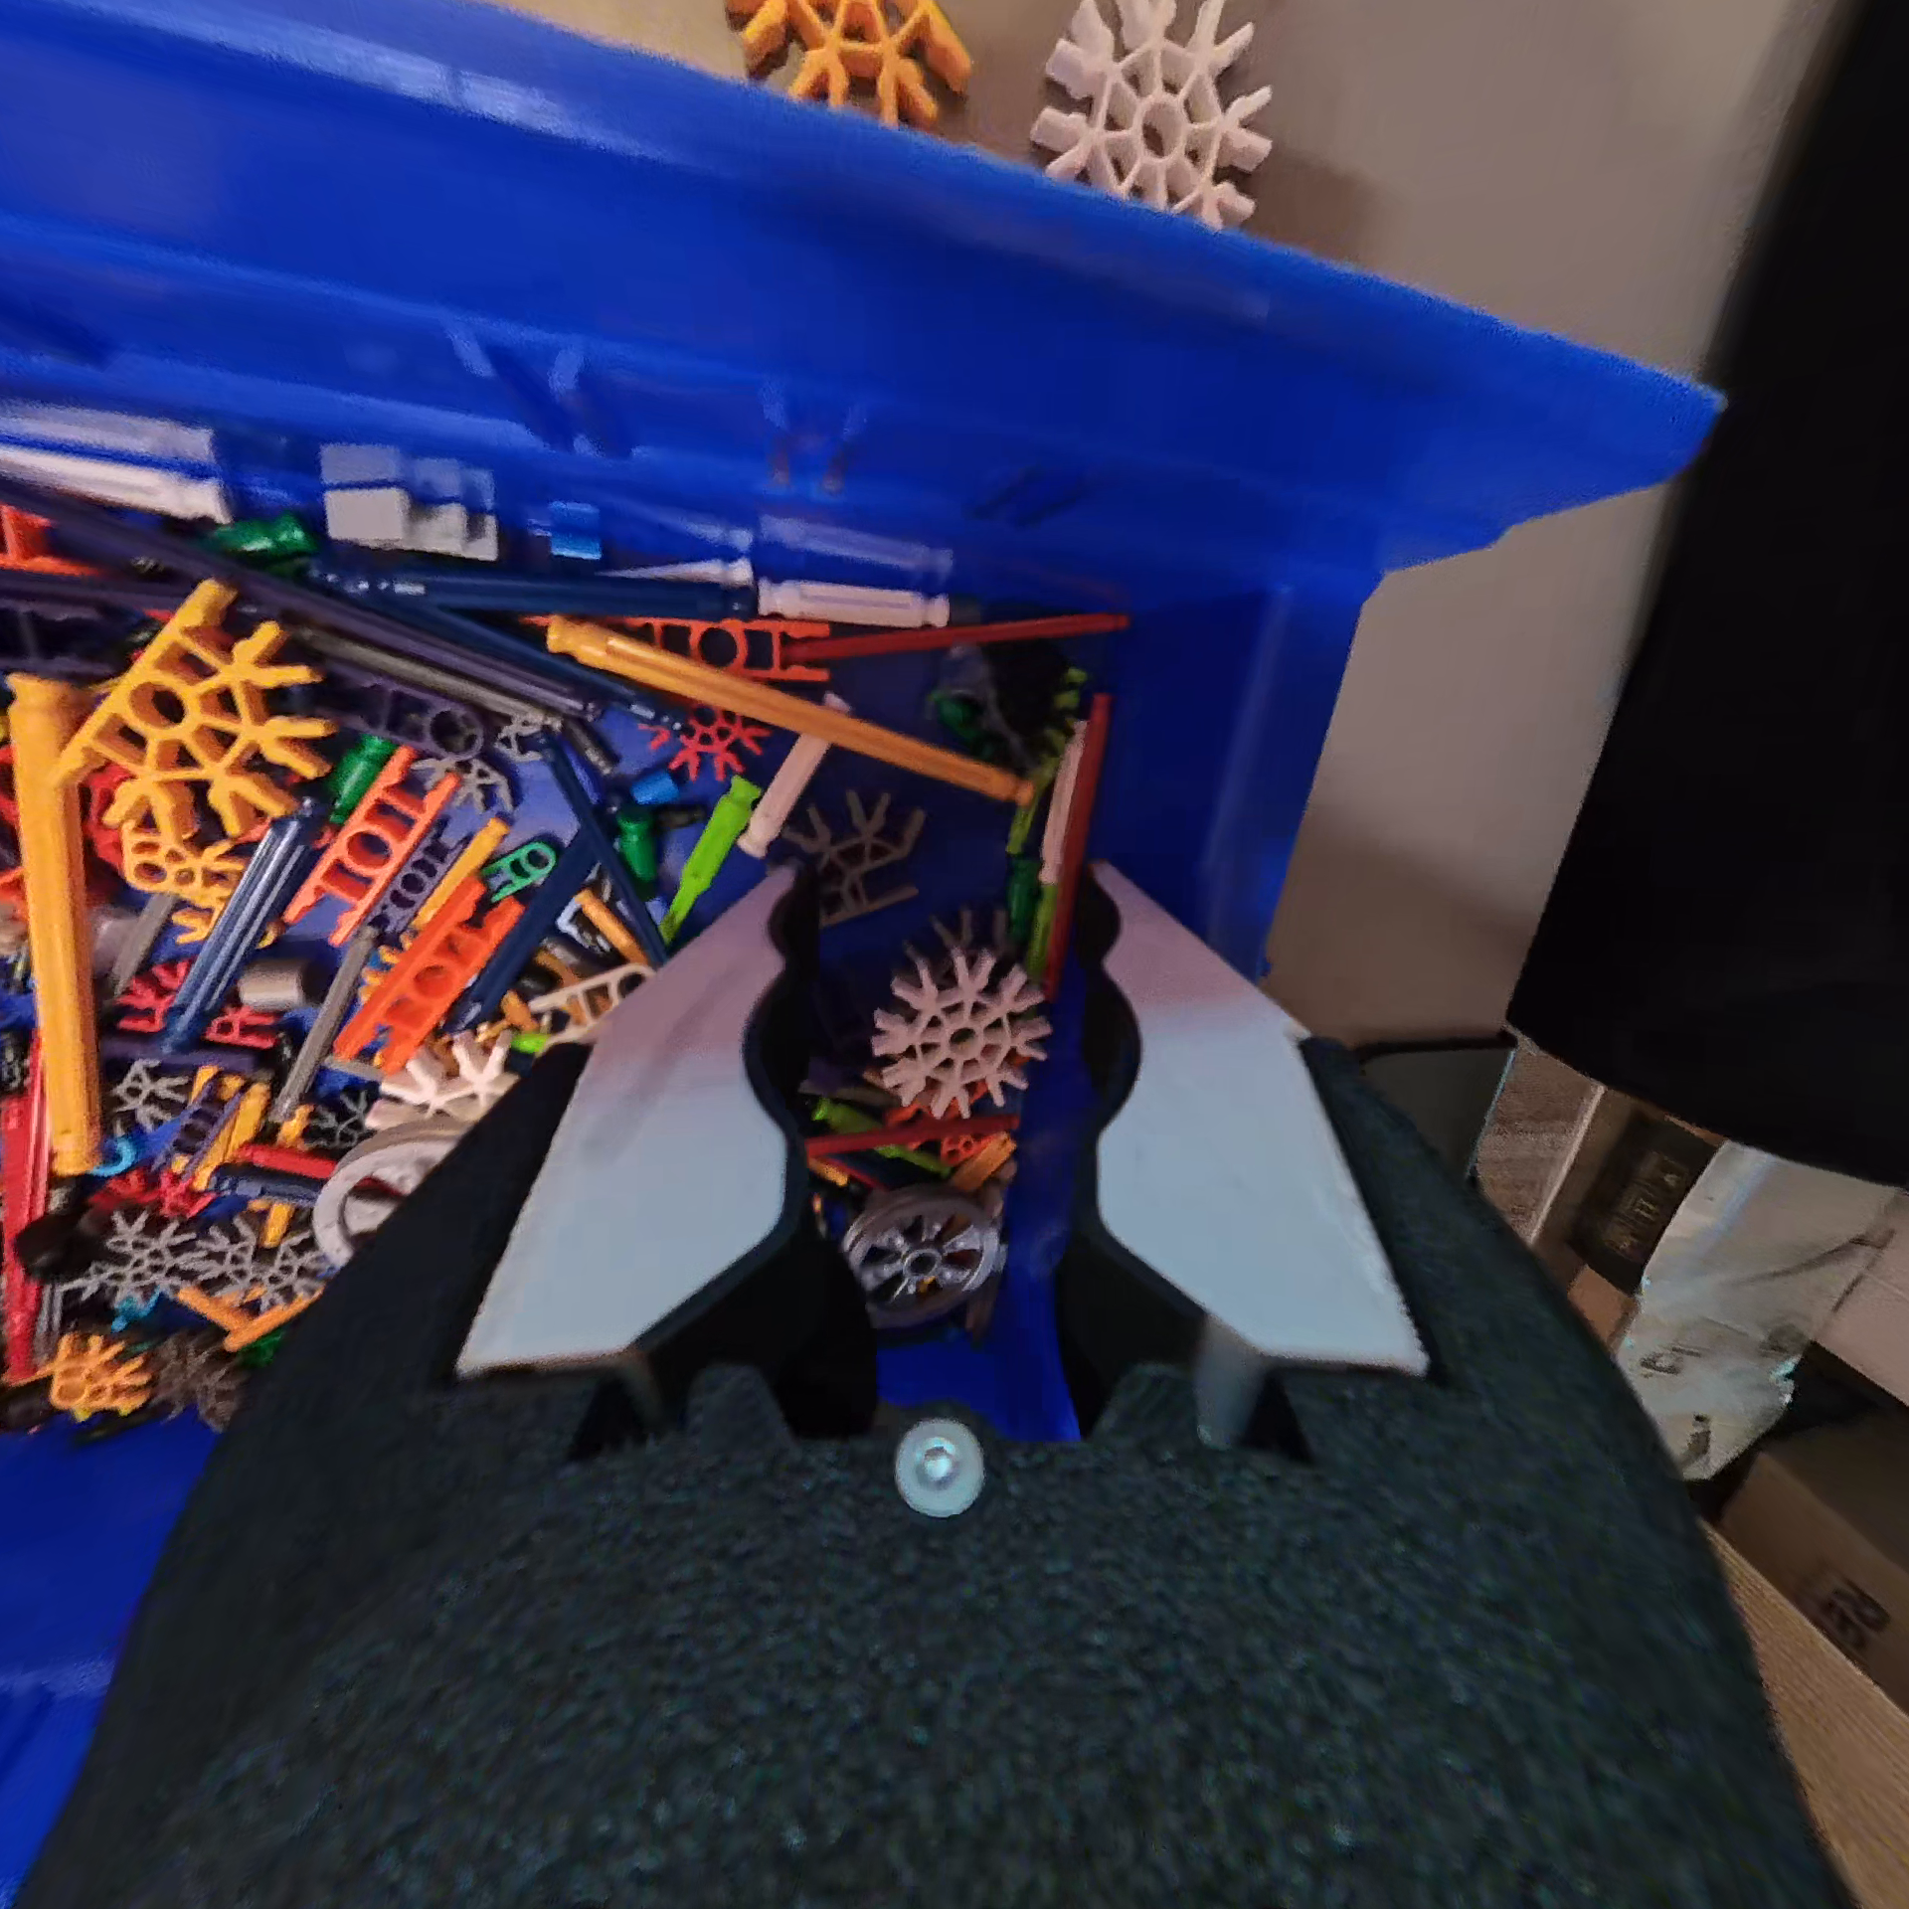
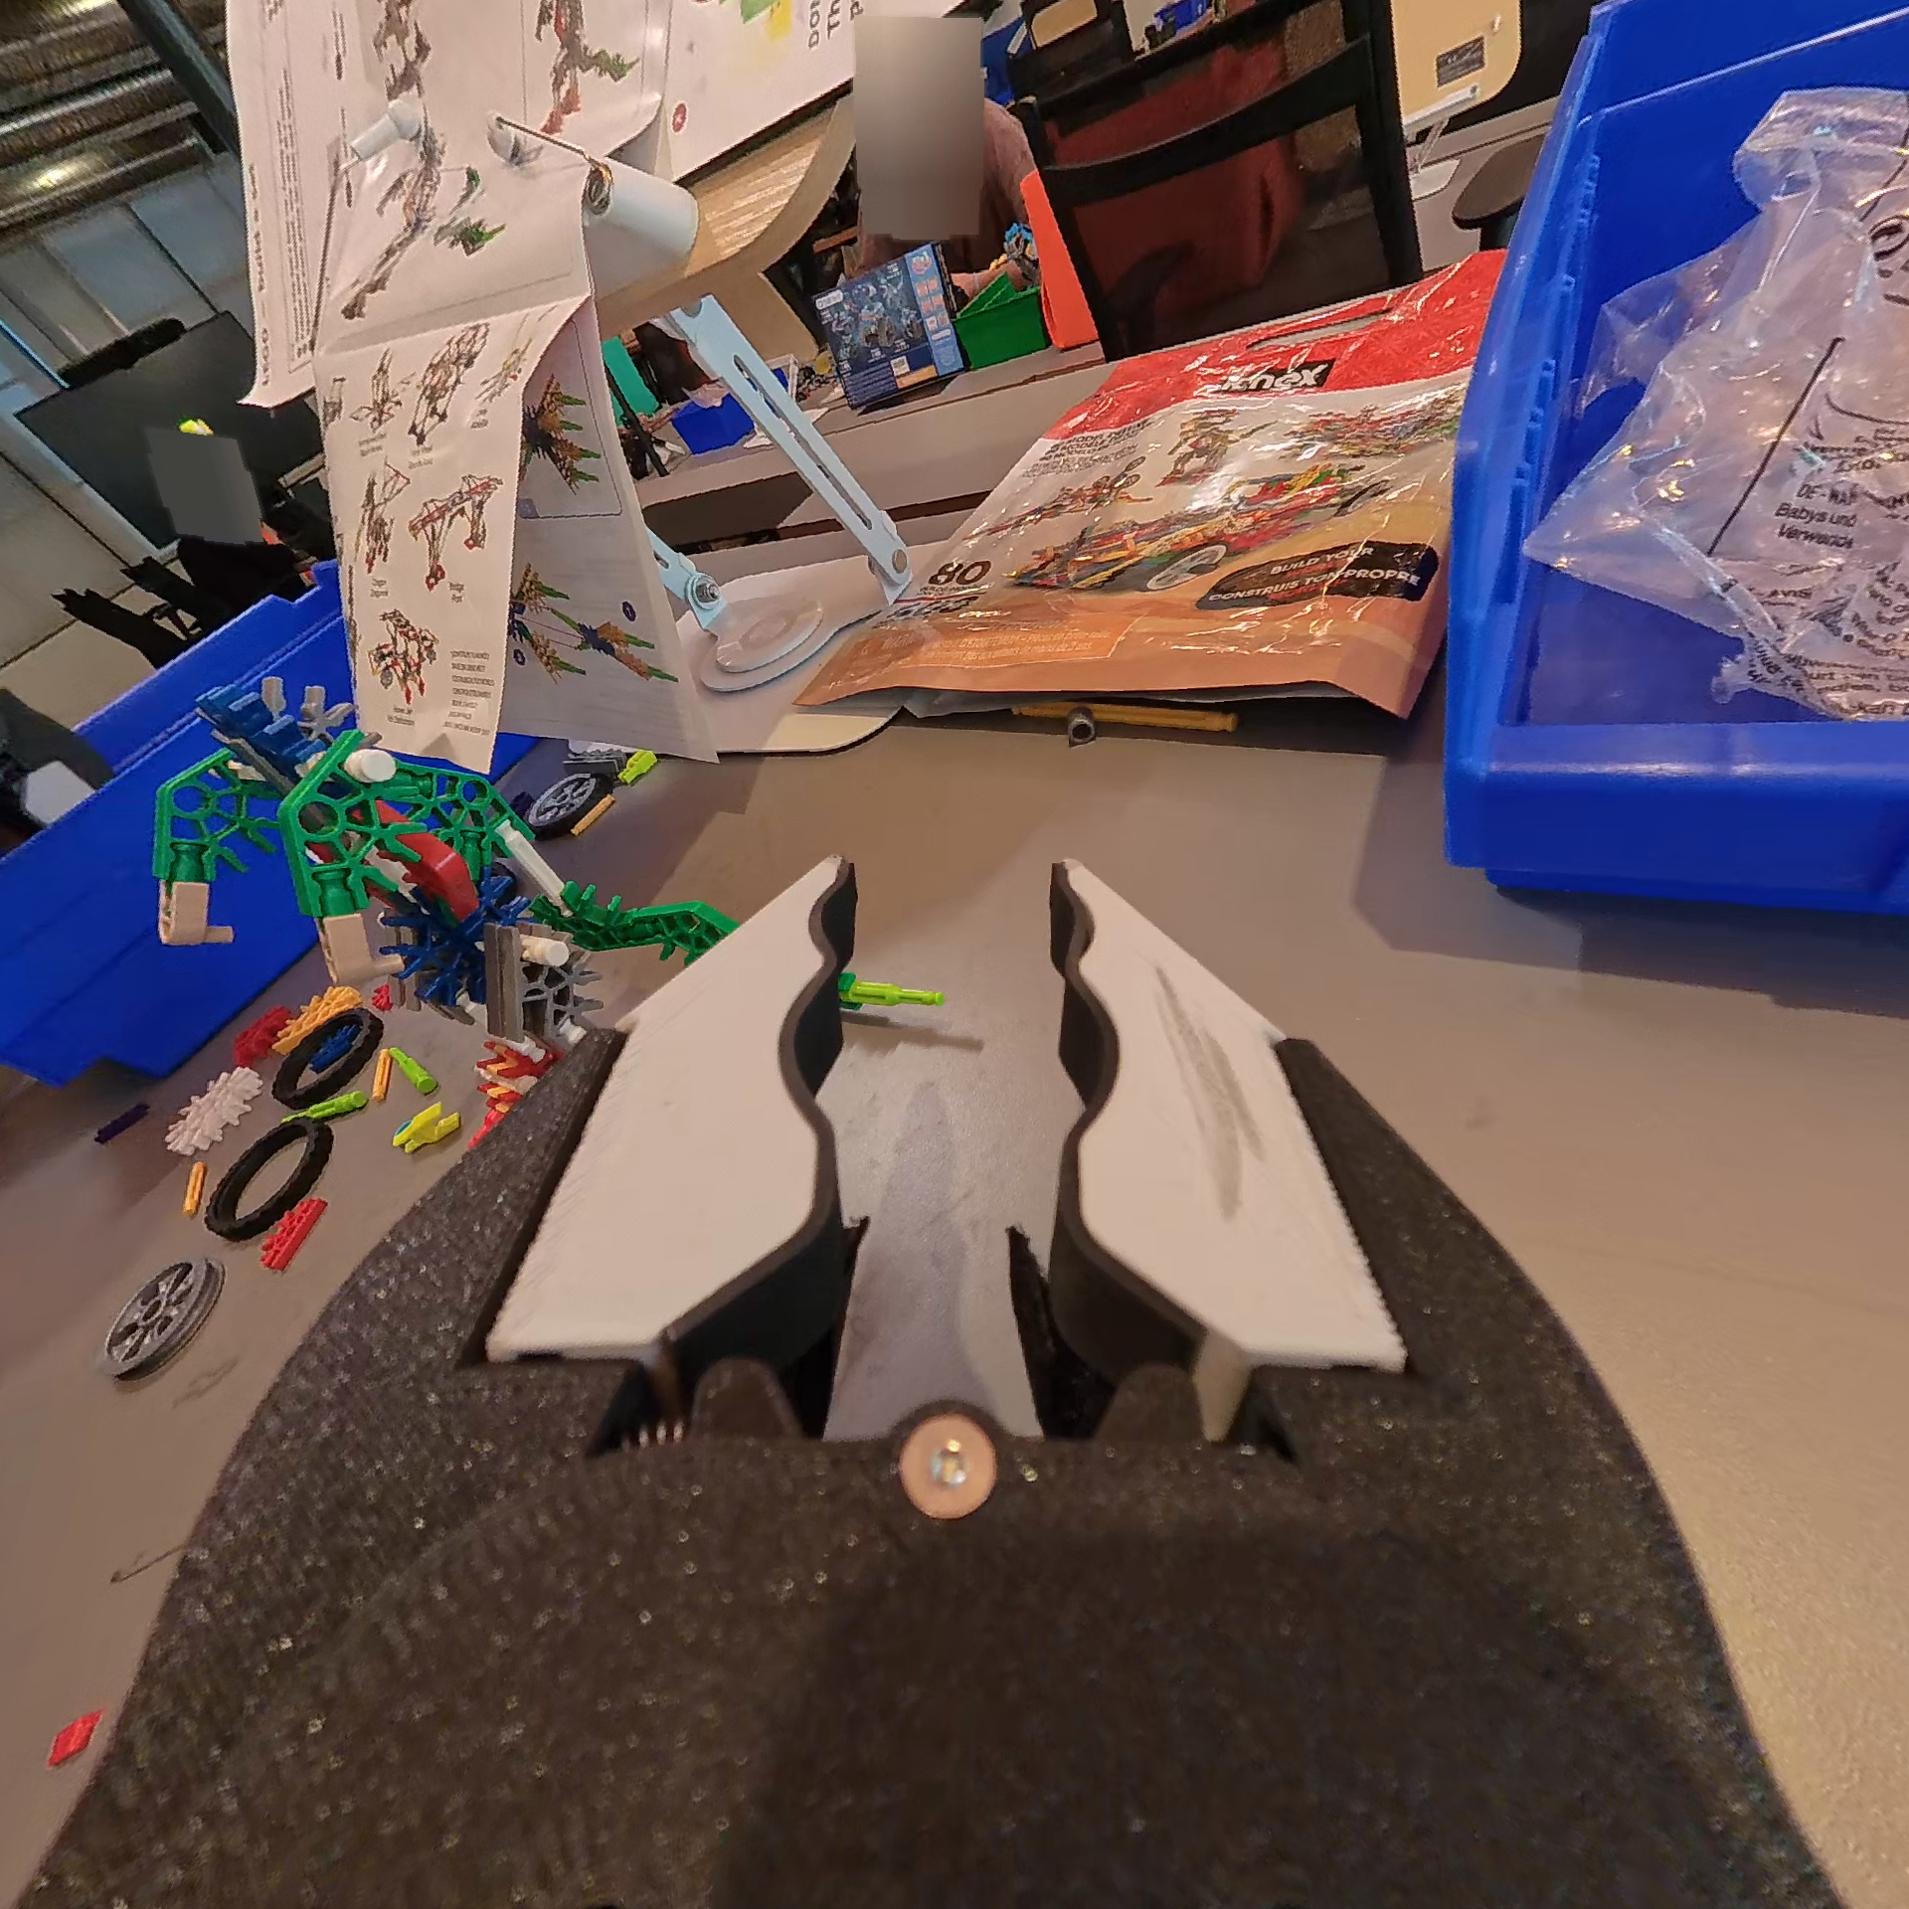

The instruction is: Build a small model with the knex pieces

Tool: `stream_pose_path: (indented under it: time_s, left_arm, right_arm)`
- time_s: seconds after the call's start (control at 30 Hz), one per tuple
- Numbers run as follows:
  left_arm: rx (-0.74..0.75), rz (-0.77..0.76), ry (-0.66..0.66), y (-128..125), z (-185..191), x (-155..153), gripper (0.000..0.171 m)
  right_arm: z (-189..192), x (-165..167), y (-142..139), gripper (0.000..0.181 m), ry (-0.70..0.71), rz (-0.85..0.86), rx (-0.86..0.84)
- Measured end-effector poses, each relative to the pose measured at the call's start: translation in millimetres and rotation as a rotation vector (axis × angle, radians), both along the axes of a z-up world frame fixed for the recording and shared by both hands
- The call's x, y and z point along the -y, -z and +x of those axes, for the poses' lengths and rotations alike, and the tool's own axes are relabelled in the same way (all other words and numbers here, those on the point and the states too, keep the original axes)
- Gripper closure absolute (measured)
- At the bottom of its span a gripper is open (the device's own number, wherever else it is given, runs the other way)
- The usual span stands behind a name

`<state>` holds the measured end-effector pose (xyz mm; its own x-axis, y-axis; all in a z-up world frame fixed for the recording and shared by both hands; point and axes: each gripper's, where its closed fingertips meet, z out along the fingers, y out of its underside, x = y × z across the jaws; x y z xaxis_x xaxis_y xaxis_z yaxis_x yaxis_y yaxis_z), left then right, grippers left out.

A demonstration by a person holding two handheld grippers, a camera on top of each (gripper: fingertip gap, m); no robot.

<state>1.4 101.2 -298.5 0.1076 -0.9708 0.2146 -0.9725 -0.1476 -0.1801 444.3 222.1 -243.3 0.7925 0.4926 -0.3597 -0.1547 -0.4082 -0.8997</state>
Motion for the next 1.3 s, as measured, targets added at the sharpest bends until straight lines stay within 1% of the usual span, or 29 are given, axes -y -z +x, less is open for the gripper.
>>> stream_pose_path:
  time_s: [0.23,0.4,0.5,0.63,0.7,0.87,0.97,1.07,1.1,1.2,1.3]
  left_arm:
    - [0.016,0.045,-0.021,2,6,-4,0.118]
    - [0.008,0.113,-0.016,7,7,-9,0.114]
    - [-0.016,0.154,-0.028,11,3,-14,0.105]
    - [-0.025,0.218,-0.024,15,3,-19,0.1]
    - [-0.024,0.226,-0.042,15,3,-21,0.096]
    - [-0.034,0.265,-0.078,16,-1,-32,0.076]
    - [-0.035,0.263,-0.103,15,-4,-37,0.075]
    - [0.012,0.171,-0.144,11,3,-30,0.065]
    - [0.011,0.162,-0.148,11,4,-30,0.063]
    - [-0.016,0.175,-0.128,14,3,-33,0.058]
    - [-0.04,0.214,-0.097,18,4,-34,0.057]
  right_arm:
    - [0,0,0,0.144,0.001,0.002,-0.001]
    - [0,0,-1,0.144,0.001,0.003,-0.002]
    - [0,0,-1,0.144,0.001,0.005,-0.003]
    - [0,0,-1,0.144,0.0,0.006,-0.004]
    - [0,0,-1,0.144,0.001,0.007,-0.004]
    - [0,0,-1,0.144,0.001,0.008,-0.006]
    - [0,1,-1,0.144,0.001,0.008,-0.007]
    - [0,1,-1,0.144,0.001,0.008,-0.008]
    - [0,1,-2,0.144,0.001,0.008,-0.008]
    - [1,1,-2,0.144,0.002,0.01,-0.009]
    - [1,1,-2,0.144,0.002,0.011,-0.01]
